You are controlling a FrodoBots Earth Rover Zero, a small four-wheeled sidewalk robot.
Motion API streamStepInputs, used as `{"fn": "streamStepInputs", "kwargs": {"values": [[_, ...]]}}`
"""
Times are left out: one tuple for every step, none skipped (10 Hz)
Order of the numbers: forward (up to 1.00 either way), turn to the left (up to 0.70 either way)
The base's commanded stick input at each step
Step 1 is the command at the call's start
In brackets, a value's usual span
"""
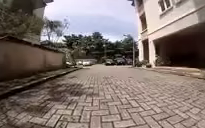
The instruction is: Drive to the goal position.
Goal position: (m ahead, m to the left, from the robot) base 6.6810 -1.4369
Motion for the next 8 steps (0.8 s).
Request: {"fn": "streamStepInputs", "kwargs": {"values": [[0.50, 0.00], [0.50, 0.00], [0.50, 0.00], [0.50, 0.00], [0.50, 0.00], [0.50, 0.00], [0.50, 0.00], [0.50, 0.00]]}}
